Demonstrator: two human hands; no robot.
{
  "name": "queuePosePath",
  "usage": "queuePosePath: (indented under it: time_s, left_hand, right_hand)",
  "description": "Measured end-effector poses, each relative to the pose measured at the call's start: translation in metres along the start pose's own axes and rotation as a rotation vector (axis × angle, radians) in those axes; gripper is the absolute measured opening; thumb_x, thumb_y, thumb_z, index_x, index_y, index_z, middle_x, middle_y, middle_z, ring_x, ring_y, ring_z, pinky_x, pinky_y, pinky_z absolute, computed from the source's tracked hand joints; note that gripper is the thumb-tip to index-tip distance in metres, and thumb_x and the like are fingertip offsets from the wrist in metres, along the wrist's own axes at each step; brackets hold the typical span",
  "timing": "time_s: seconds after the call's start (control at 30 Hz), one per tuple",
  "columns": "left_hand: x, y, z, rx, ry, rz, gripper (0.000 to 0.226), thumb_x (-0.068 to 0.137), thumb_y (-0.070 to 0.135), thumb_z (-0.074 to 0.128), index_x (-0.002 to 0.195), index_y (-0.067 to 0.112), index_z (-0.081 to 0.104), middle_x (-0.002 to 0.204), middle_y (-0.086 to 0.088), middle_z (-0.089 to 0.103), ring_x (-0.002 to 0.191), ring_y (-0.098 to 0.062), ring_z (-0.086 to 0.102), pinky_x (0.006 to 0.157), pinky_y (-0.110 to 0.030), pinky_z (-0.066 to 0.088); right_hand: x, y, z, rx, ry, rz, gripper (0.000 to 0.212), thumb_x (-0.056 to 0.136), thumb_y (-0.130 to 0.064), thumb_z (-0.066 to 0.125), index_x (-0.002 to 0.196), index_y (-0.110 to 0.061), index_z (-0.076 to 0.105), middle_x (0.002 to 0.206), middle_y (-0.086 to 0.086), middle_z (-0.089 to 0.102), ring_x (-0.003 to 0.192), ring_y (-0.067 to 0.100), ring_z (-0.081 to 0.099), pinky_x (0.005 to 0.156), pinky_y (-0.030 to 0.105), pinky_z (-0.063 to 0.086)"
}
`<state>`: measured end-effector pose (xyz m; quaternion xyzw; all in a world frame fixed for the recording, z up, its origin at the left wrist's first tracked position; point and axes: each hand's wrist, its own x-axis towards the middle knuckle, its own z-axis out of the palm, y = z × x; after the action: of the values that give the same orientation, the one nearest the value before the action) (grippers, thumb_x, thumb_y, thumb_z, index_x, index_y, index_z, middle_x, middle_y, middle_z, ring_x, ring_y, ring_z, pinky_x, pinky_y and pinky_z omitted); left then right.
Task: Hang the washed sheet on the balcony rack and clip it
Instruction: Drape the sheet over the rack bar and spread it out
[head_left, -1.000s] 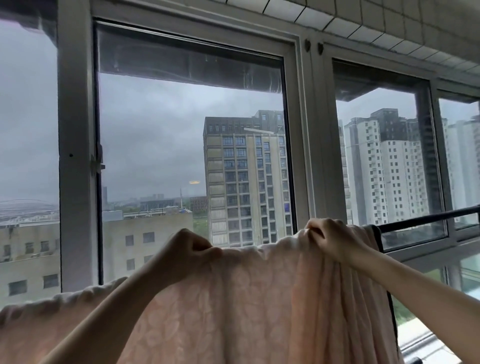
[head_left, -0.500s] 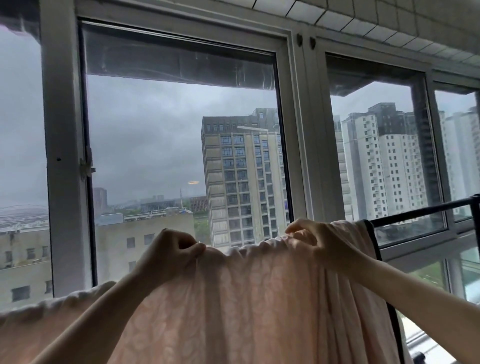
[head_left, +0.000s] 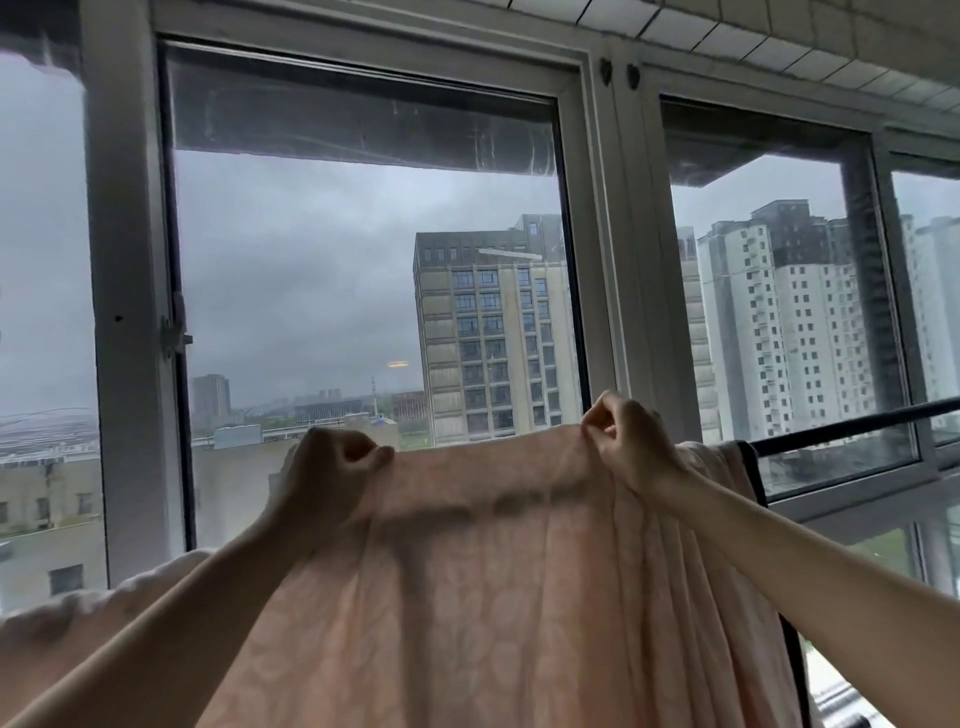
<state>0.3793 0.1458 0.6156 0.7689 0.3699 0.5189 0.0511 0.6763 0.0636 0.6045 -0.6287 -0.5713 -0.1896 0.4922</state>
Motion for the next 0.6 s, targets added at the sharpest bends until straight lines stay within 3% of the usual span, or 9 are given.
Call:
queuePosePath:
  time_s: [0.07, 0.13, 0.23, 0.37, 0.47, 0.53, 0.6]
  left_hand:
    - [-0.001, -0.004, 0.006, 0.078, -0.207, -0.074, 0.022, 0.080, 0.019, 0.075, 0.062, 0.006, 0.072, 0.053, -0.002, 0.063, 0.052, -0.008, 0.051, 0.055, -0.029, 0.042]
    - [-0.003, -0.004, 0.006, 0.082, -0.314, -0.089, 0.015, 0.076, 0.014, 0.077, 0.061, 0.013, 0.074, 0.062, 0.000, 0.071, 0.056, -0.005, 0.059, 0.064, -0.030, 0.052]
    - [-0.005, 0.011, 0.006, 0.085, -0.269, 0.061, 0.016, 0.075, 0.011, 0.077, 0.067, 0.024, 0.074, 0.068, 0.012, 0.072, 0.065, 0.005, 0.066, 0.072, -0.022, 0.055]
    - [-0.018, 0.049, 0.028, 0.075, -0.316, 0.241, 0.006, 0.082, 0.018, 0.073, 0.083, 0.021, 0.077, 0.076, 0.012, 0.072, 0.069, 0.007, 0.064, 0.066, -0.007, 0.047]
    - [-0.024, 0.071, 0.056, 0.041, -0.409, 0.310, 0.015, 0.086, 0.030, 0.070, 0.099, 0.025, 0.075, 0.095, 0.013, 0.072, 0.079, 0.003, 0.063, 0.070, -0.005, 0.044]
    - [-0.024, 0.079, 0.071, 0.027, -0.423, 0.320, 0.022, 0.085, 0.035, 0.070, 0.105, 0.026, 0.074, 0.102, 0.010, 0.072, 0.085, 0.000, 0.063, 0.077, -0.011, 0.047]
    - [-0.024, 0.081, 0.080, 0.020, -0.432, 0.315, 0.026, 0.084, 0.034, 0.071, 0.107, 0.023, 0.073, 0.104, 0.004, 0.073, 0.087, -0.001, 0.064, 0.076, -0.007, 0.046]
  right_hand:
    - [-0.001, 0.008, 0.004, -0.034, -0.128, 0.028, 0.007, 0.088, -0.017, 0.065, 0.083, -0.021, 0.062, 0.083, -0.001, 0.069, 0.082, 0.016, 0.066, 0.079, 0.032, 0.054]
    - [-0.004, 0.016, 0.003, -0.054, -0.201, 0.014, 0.006, 0.088, -0.023, 0.065, 0.082, -0.025, 0.064, 0.082, -0.005, 0.070, 0.081, 0.011, 0.065, 0.080, 0.032, 0.054]
    - [-0.002, 0.023, -0.004, -0.053, -0.265, -0.018, 0.010, 0.089, -0.029, 0.062, 0.081, -0.027, 0.067, 0.081, -0.008, 0.070, 0.080, 0.009, 0.065, 0.081, 0.037, 0.054]
    - [-0.006, 0.026, -0.004, -0.045, -0.327, -0.048, 0.014, 0.088, -0.037, 0.056, 0.078, -0.033, 0.066, 0.085, -0.012, 0.071, 0.085, 0.009, 0.065, 0.083, 0.038, 0.053]
    - [-0.007, 0.025, -0.010, 0.195, -0.389, -0.021, 0.013, 0.089, -0.023, 0.058, 0.090, -0.028, 0.071, 0.095, -0.009, 0.072, 0.094, 0.007, 0.065, 0.090, 0.033, 0.052]
    - [-0.008, 0.022, -0.027, 0.409, -0.453, 0.075, 0.022, 0.091, -0.010, 0.056, 0.104, -0.020, 0.070, 0.102, -0.004, 0.072, 0.101, 0.009, 0.065, 0.092, 0.026, 0.050]
    - [-0.012, 0.025, -0.040, 0.408, -0.487, 0.066, 0.025, 0.090, -0.005, 0.055, 0.109, -0.015, 0.067, 0.101, -0.001, 0.071, 0.100, 0.011, 0.065, 0.088, 0.020, 0.050]
